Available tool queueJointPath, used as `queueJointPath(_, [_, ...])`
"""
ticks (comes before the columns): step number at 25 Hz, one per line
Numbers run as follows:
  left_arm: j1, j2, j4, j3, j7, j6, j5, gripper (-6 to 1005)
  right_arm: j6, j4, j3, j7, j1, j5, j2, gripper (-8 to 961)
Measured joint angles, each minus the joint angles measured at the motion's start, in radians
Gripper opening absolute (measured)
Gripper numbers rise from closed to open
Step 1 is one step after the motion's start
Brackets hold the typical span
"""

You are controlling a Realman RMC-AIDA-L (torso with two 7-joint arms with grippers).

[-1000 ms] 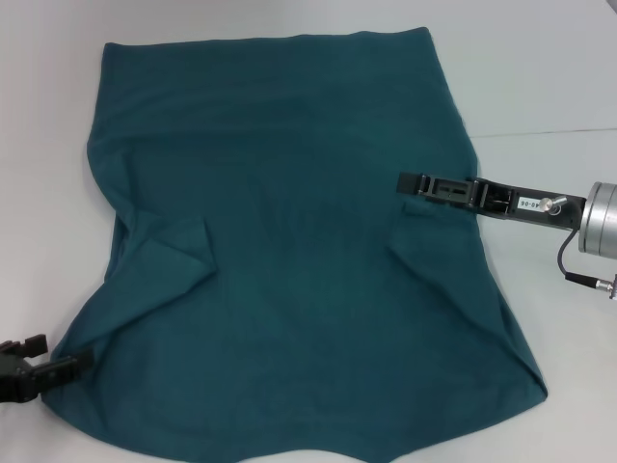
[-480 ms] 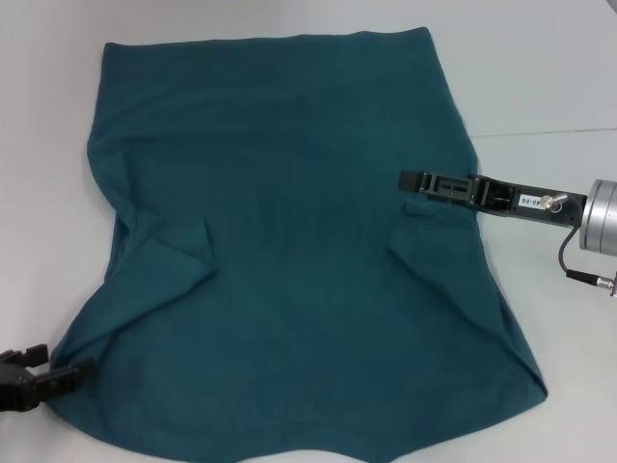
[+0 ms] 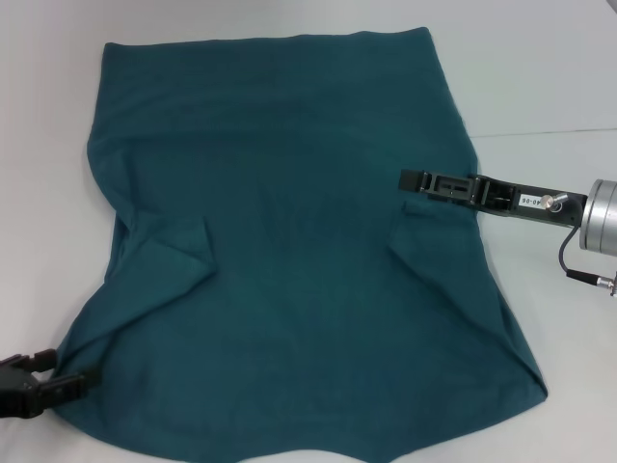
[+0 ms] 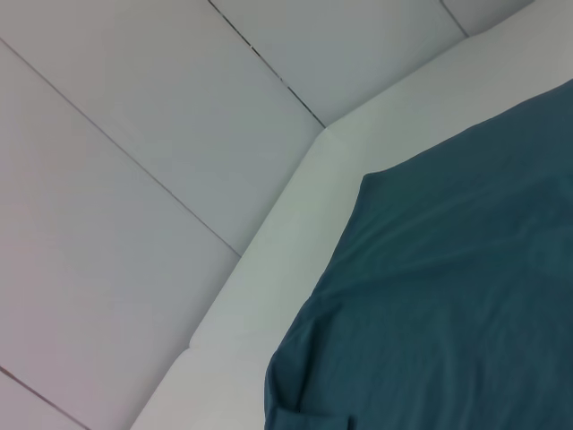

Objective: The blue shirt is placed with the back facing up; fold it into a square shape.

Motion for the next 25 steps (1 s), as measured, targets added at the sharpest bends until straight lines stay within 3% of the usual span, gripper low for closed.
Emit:
queueJointPath(7, [-0.002, 0.006, 0.025, 0.000, -0.012, 0.092, 0.001, 904, 0.001, 0.000, 0.001, 0.000, 0.001, 0.000, -0.001, 935])
queueJointPath(13, [0.003, 0.006, 0.058, 0.000, -0.024, 0.093, 0.001, 904, 0.001, 0.000, 0.001, 0.000, 0.002, 0.000, -0.001, 935])
queueJointPath(25, [0.031, 0.012, 0.200, 0.000, -0.279, 0.201, 0.072, 904, 0.003, 0.000, 0.001, 0.011, 0.002, 0.000, -0.005, 935])
